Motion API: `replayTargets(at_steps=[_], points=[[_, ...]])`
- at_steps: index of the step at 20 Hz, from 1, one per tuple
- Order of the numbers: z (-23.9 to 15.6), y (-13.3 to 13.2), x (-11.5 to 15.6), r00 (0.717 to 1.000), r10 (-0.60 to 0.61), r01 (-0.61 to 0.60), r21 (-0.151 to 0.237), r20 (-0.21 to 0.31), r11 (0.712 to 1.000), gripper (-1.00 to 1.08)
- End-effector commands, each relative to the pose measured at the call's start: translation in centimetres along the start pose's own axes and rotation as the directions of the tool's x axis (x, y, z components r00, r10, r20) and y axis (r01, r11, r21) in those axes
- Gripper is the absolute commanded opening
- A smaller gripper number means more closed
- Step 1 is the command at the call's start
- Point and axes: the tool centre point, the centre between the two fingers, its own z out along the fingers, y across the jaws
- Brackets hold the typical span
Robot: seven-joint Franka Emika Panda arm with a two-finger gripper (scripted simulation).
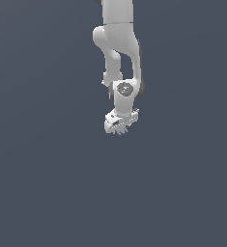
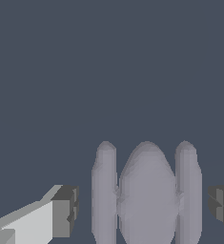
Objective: Pick up the object and move it to a goal position.
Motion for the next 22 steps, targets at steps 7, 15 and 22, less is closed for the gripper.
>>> replayTargets(at_steps=[7,15,22], points=[[0.3,0.0,0.0,1.0,0.0,0.0,0.0,0.0,1.0,-1.0],[-0.2,-0.2,0.1,1.0,-0.007,0.007,0.0,-0.001,1.0,-1.0],[-2.5,0.3,0.7,1.0,-0.007,0.007,0.0,-0.001,1.0,-1.0]])
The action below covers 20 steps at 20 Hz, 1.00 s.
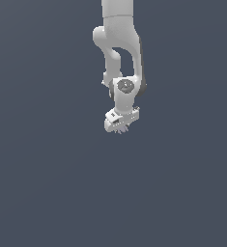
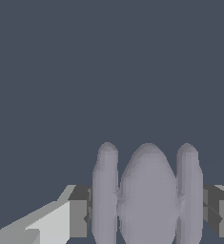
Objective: Pick up the object and move it to a goal position.
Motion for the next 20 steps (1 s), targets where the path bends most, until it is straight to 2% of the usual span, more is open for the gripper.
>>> replayTargets(at_steps=[1,8,20], points=[[-1.2,0.3,0.3,1.0,0.0,0.0,0.0,-0.001,1.0,-1.0],[-6.2,1.5,1.5,1.0,0.0,0.0,0.0,-0.001,1.0,-1.0],[-17.4,4.4,4.4,1.0,0.001,-0.001,0.002,-0.001,1.0,-1.0]])
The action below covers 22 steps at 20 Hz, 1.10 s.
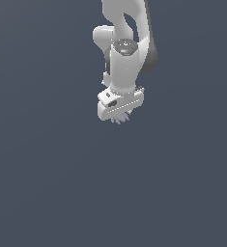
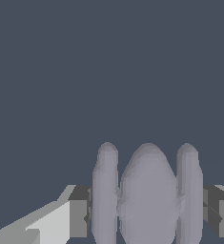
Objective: Pick up the object and move it to a goal position.
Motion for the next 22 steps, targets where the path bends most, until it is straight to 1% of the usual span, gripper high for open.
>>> replayTargets(at_steps=[1,13,22], points=[[-2.4,0.6,0.6,1.0,0.0,0.0,0.001,0.001,1.0,-1.0],[-13.5,3.6,3.6,1.0,0.003,-0.003,0.0,0.001,1.0,-1.0],[-20.0,5.5,5.6,1.0,0.005,-0.005,-0.001,0.002,1.0,-1.0]])
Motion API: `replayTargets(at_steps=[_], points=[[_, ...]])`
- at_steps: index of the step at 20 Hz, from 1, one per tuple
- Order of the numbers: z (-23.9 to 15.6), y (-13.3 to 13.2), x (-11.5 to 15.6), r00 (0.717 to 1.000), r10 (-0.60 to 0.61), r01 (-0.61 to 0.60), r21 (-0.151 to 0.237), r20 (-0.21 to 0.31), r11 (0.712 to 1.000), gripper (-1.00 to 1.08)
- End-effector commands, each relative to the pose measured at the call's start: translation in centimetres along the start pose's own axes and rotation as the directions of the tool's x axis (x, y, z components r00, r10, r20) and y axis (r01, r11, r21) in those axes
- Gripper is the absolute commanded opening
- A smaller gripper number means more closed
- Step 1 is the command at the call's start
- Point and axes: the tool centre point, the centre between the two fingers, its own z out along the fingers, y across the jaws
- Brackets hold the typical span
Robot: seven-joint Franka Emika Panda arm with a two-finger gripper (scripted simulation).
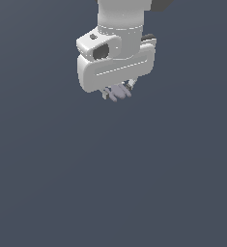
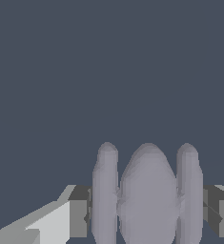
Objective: Pick up the object and move it to a goal position.
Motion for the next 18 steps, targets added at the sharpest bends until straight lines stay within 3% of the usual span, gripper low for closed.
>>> replayTargets(at_steps=[1,18], points=[[-1.5,0.4,0.5,1.0,0.0,0.0,0.0,0.001,1.0,-1.0],[-5.5,1.7,1.9,1.0,0.001,-0.001,0.0,0.001,1.0,-1.0]])
